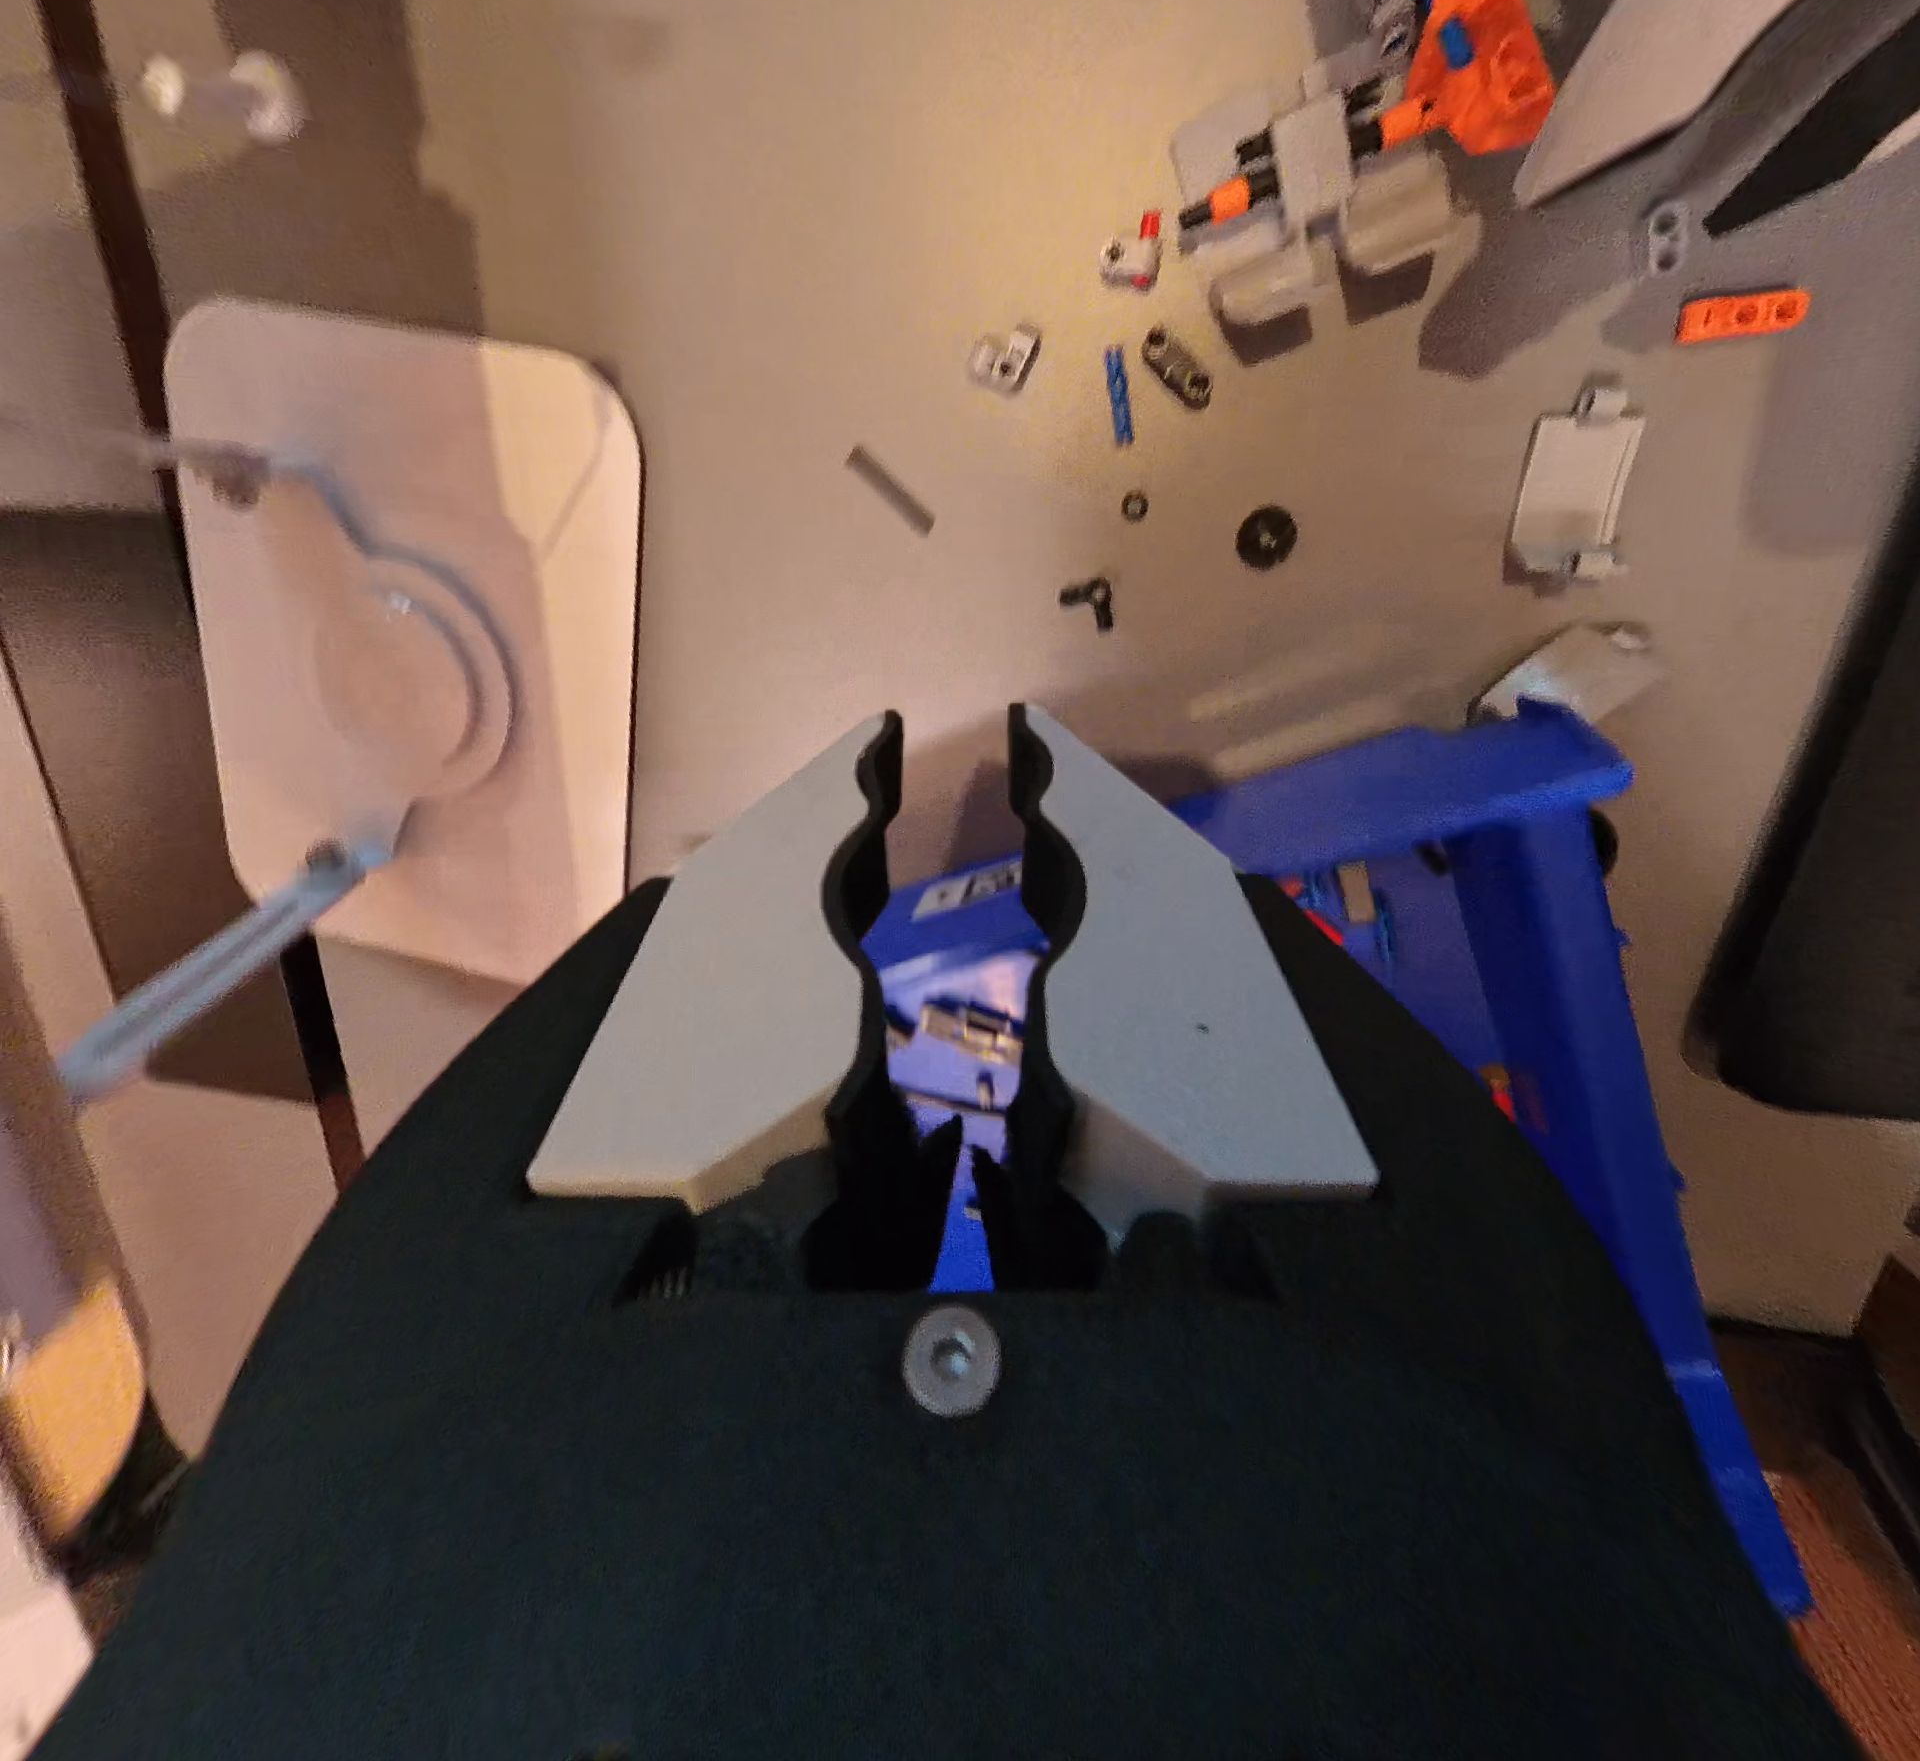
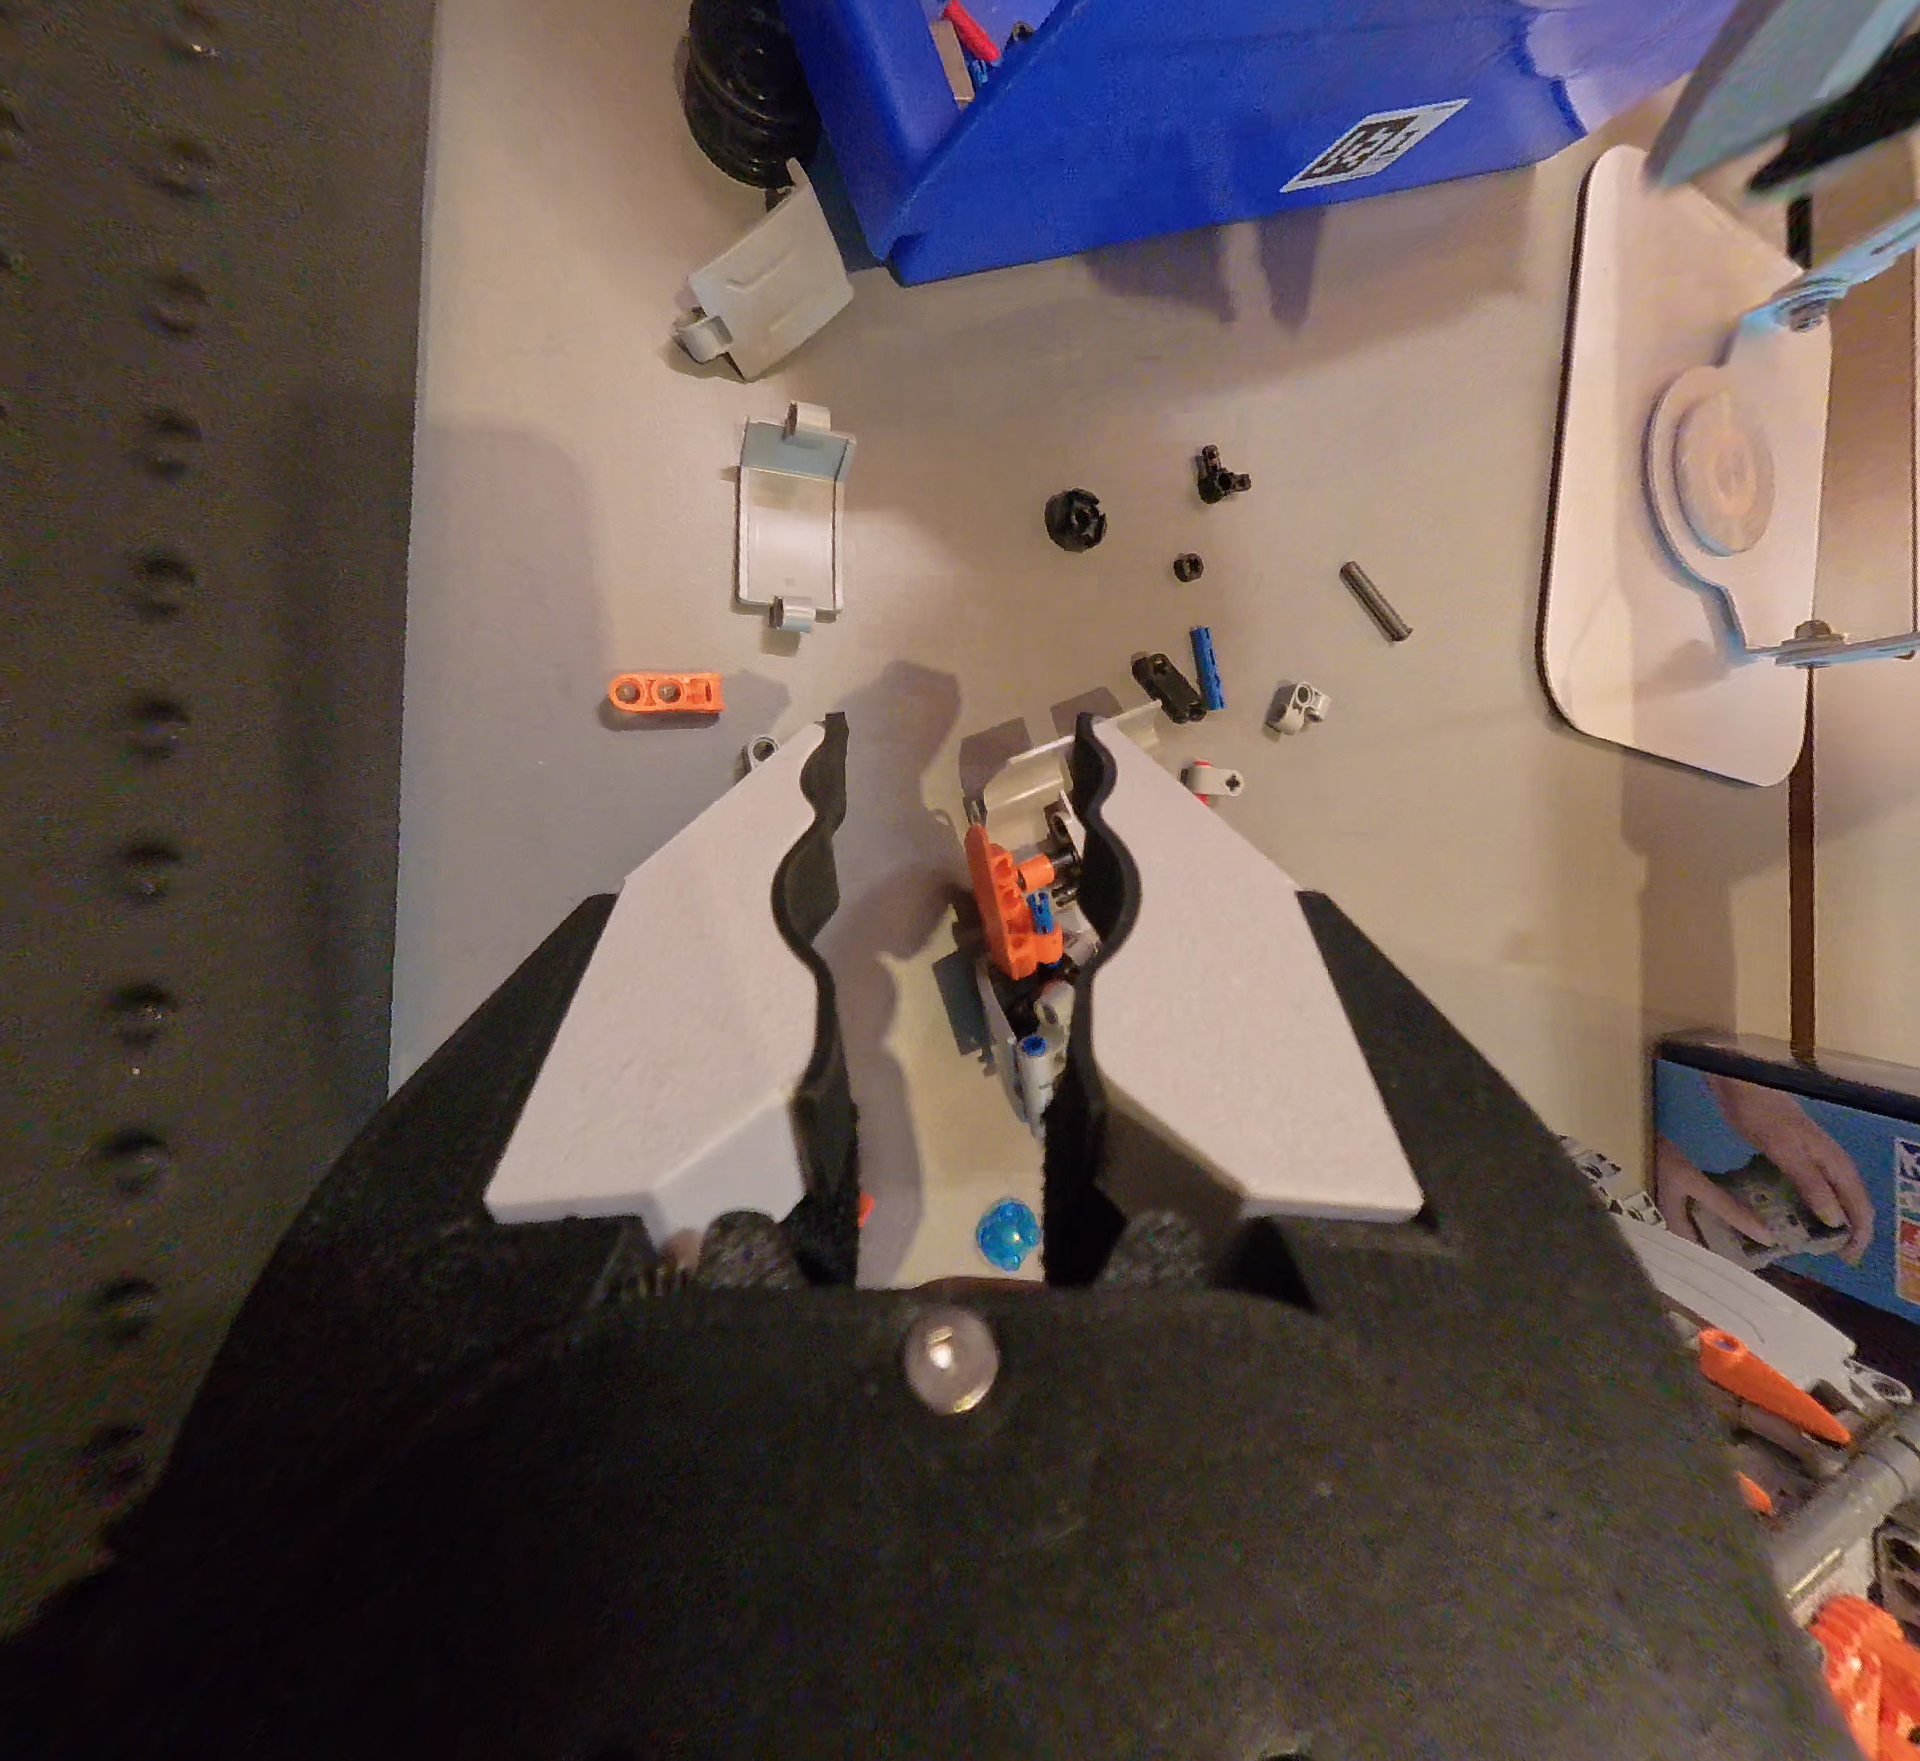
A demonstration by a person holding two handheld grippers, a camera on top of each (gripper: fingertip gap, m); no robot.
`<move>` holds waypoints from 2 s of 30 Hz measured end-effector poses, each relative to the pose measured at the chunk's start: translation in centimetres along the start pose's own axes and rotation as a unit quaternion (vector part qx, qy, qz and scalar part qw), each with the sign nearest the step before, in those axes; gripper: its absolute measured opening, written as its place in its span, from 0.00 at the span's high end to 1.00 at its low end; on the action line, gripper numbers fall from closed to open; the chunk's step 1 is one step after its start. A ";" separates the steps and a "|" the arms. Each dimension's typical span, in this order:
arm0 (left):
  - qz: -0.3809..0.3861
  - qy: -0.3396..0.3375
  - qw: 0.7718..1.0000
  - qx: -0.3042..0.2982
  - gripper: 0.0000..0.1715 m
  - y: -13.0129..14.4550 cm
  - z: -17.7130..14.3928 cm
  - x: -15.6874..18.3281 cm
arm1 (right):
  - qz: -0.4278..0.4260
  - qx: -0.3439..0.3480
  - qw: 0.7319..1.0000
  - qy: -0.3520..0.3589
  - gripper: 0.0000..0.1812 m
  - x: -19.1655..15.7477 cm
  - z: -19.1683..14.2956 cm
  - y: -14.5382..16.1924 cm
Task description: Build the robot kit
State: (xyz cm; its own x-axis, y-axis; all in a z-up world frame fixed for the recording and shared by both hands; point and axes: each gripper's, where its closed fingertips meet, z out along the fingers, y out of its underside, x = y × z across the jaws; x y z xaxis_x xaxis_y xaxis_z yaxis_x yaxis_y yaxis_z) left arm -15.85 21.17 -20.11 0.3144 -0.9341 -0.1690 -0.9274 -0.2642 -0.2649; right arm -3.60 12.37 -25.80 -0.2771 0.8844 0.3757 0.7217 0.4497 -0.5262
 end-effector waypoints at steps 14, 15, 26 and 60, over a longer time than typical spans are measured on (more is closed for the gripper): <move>-0.087 0.016 0.994 -0.067 0.90 12.4 -2.8 2.5 | 0.004 -0.011 1.000 -0.010 0.77 -0.2 0.8 0.5; -0.087 0.022 0.993 -0.073 0.90 13.0 -2.5 2.8 | 0.005 -0.011 1.000 -0.011 0.77 -0.2 0.8 0.5; -0.077 0.076 0.981 -0.158 0.88 17.1 1.3 5.7 | 0.009 -0.016 1.000 -0.016 0.77 -0.2 1.1 0.8; -0.044 0.099 0.970 -0.220 0.81 19.3 2.4 8.7 | 0.010 -0.015 1.000 -0.019 0.77 -0.3 1.2 0.9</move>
State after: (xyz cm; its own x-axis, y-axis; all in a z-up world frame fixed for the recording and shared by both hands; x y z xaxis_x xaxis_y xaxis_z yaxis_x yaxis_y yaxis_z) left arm -30.55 8.54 -28.93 0.3912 -0.9197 0.0321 -0.9093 -0.3810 0.1674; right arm -3.68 12.67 -27.28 -0.2868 0.8973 0.3356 0.7457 0.4290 -0.5098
